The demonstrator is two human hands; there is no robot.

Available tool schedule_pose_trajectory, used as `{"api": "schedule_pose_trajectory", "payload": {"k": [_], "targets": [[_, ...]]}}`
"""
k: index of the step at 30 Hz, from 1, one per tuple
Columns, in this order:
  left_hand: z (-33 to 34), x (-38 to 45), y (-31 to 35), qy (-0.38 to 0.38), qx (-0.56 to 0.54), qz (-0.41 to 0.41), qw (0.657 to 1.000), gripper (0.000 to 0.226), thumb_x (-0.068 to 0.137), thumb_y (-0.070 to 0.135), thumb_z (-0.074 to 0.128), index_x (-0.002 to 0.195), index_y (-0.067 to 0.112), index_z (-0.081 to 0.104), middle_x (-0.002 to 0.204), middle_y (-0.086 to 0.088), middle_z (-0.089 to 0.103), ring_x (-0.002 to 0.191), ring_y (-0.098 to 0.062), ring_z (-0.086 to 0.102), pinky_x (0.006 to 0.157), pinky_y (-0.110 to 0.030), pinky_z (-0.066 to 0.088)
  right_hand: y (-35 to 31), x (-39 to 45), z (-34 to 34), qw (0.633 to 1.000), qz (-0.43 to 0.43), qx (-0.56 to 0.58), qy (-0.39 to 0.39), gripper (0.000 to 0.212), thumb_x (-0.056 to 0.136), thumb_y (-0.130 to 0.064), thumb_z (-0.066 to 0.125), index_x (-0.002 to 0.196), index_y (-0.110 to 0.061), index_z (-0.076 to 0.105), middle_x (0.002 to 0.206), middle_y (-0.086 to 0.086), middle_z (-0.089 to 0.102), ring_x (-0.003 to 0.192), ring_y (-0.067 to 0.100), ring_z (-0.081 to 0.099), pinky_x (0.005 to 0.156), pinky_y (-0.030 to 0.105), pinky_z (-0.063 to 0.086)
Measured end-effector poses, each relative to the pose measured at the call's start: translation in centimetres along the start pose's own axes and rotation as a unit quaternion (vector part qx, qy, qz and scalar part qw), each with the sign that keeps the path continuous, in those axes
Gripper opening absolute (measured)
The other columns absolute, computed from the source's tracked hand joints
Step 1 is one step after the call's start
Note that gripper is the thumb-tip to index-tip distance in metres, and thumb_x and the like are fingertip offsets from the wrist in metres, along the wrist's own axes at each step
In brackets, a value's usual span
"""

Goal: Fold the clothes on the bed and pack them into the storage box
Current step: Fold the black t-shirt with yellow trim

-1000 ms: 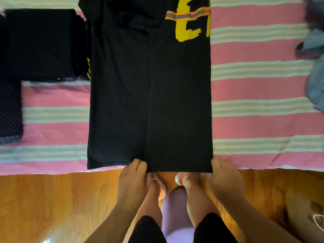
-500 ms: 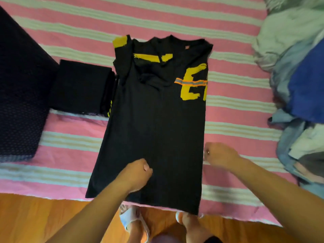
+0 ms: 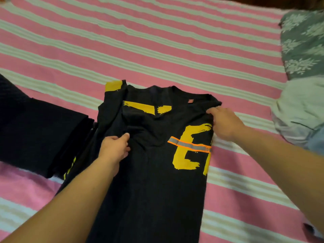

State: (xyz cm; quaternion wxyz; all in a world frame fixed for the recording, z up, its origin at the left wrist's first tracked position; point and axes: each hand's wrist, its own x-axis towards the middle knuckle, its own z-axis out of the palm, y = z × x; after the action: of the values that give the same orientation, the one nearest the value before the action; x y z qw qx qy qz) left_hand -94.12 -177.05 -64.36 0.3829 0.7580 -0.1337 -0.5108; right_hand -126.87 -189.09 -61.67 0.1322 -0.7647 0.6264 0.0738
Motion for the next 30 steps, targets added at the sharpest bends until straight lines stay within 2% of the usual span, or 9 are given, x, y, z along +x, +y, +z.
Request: {"api": "schedule_pose_trajectory", "payload": {"k": [4,7,9,12,18,21,24,27,30], "targets": [[4.1,3.9,3.0,0.014,-0.046,0.021,0.999,0.028,0.089,0.032,0.077,0.099,0.009,0.066,0.095,-0.008,0.070,0.075,-0.022,0.067,0.070,-0.033,0.059,0.2,6.4,1.1,1.000,-0.011,-0.005,0.017,0.062,0.093,-0.016,0.055,0.152,-0.018,0.037,0.151,0.010,0.046,0.136,0.038,0.036,0.115,0.043,0.031],[4.6,4.0,3.8,0.004,-0.059,0.001,0.998,0.011,0.089,0.020,0.075,0.092,0.013,0.068,0.090,-0.005,0.070,0.059,-0.017,0.057,0.062,-0.025,0.047,-0.3,8.5,0.5,0.998,-0.026,-0.021,0.054,0.032,0.097,-0.023,0.056,0.128,-0.019,0.064,0.122,0.014,0.067,0.118,0.040,0.051,0.098,0.044,0.046],[3.4,3.3,3.9,0.022,-0.091,0.036,0.995,0.007,0.089,0.009,0.070,0.092,0.015,0.070,0.092,-0.003,0.075,0.066,-0.018,0.070,0.062,-0.024,0.053,-1.0,8.8,0.4,0.992,-0.035,0.003,0.121,0.021,0.097,-0.019,0.057,0.112,-0.018,0.072,0.105,0.013,0.069,0.108,0.039,0.052,0.089,0.043,0.045],[0.9,2.4,4.1,0.004,-0.126,0.083,0.988,0.016,0.092,0.005,0.065,0.101,0.018,0.069,0.103,-0.008,0.077,0.089,-0.021,0.074,0.074,-0.034,0.059,-2.9,9.3,1.1,0.983,-0.049,-0.012,0.176,0.019,0.098,-0.022,0.057,0.111,-0.016,0.070,0.106,0.010,0.067,0.105,0.036,0.050,0.089,0.045,0.043],[0.2,2.5,4.1,-0.124,-0.069,-0.053,0.988,0.023,0.098,0.033,0.062,0.114,0.020,0.072,0.107,0.000,0.078,0.099,-0.018,0.074,0.079,-0.037,0.057,-6.0,5.7,3.6,0.953,0.015,0.043,0.300,0.040,0.094,-0.024,0.059,0.131,-0.008,0.055,0.138,0.018,0.047,0.128,0.038,0.041,0.106,0.051,0.037],[0.2,2.4,4.9,-0.131,-0.035,-0.031,0.990,0.022,0.100,0.028,0.060,0.114,0.016,0.072,0.108,-0.003,0.078,0.101,-0.020,0.073,0.089,-0.040,0.057,-4.7,2.4,6.7,0.983,-0.007,-0.004,0.183,0.055,0.101,-0.040,0.039,0.147,-0.010,0.042,0.151,0.018,0.040,0.138,0.038,0.036,0.114,0.051,0.034],[0.1,1.0,6.0,-0.122,-0.089,0.006,0.988,0.025,0.100,0.015,0.054,0.117,0.011,0.072,0.111,-0.008,0.077,0.101,-0.023,0.074,0.085,-0.037,0.057,-2.0,1.8,9.1,0.999,0.009,-0.040,0.035,0.078,0.096,-0.061,0.005,0.160,-0.017,0.014,0.167,0.010,0.014,0.153,0.031,0.012,0.123,0.050,0.019],[-1.3,-0.7,5.9,-0.145,-0.082,0.001,0.986,0.034,0.096,0.007,0.048,0.120,0.013,0.070,0.114,-0.009,0.075,0.106,-0.028,0.072,0.087,-0.041,0.058,-1.9,2.3,9.0,0.999,0.018,-0.036,0.020,0.072,0.098,-0.061,0.008,0.161,-0.025,0.002,0.168,0.006,0.004,0.154,0.028,0.002,0.124,0.049,0.010],[-1.7,0.3,6.4,-0.137,-0.006,-0.045,0.989,0.030,0.097,0.032,0.057,0.122,0.021,0.071,0.116,-0.001,0.076,0.110,-0.023,0.070,0.100,-0.045,0.052,-2.2,2.8,7.9,0.999,0.018,-0.039,-0.007,0.070,0.100,-0.060,0.022,0.159,-0.034,-0.005,0.167,0.006,0.006,0.153,0.030,0.004,0.123,0.054,0.009]]}}
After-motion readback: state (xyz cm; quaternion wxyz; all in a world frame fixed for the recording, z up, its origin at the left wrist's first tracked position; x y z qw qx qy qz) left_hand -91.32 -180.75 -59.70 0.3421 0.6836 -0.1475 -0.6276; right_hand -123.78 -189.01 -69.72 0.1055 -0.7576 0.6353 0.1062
